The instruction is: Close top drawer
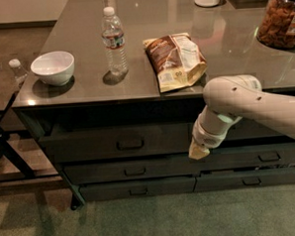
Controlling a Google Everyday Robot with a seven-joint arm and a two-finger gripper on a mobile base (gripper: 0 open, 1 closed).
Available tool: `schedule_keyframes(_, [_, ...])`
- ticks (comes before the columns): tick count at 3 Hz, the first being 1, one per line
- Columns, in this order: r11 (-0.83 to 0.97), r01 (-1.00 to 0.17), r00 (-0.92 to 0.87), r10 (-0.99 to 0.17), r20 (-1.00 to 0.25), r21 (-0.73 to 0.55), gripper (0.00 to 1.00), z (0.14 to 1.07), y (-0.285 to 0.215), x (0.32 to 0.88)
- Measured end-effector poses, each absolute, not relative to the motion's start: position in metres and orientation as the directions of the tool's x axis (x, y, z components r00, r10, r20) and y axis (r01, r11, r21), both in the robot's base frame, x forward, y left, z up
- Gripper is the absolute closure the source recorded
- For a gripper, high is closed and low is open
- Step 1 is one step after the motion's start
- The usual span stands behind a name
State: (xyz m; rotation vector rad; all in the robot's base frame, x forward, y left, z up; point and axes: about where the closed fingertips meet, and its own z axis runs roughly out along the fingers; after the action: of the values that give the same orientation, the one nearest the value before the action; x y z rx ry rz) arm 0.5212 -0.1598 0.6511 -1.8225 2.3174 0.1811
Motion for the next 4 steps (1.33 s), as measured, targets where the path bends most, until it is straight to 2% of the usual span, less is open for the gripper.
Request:
schedule_keyframes(2, [0.232,-0.972,-0.221,-0.955,-0.196,-0.033,1.00,0.649,-0.156,0.548])
schedule_keyframes(4, [0.232,-0.972,-0.221,-0.955,-0.196,-0.033,0.59,0.649,-0.156,0.549])
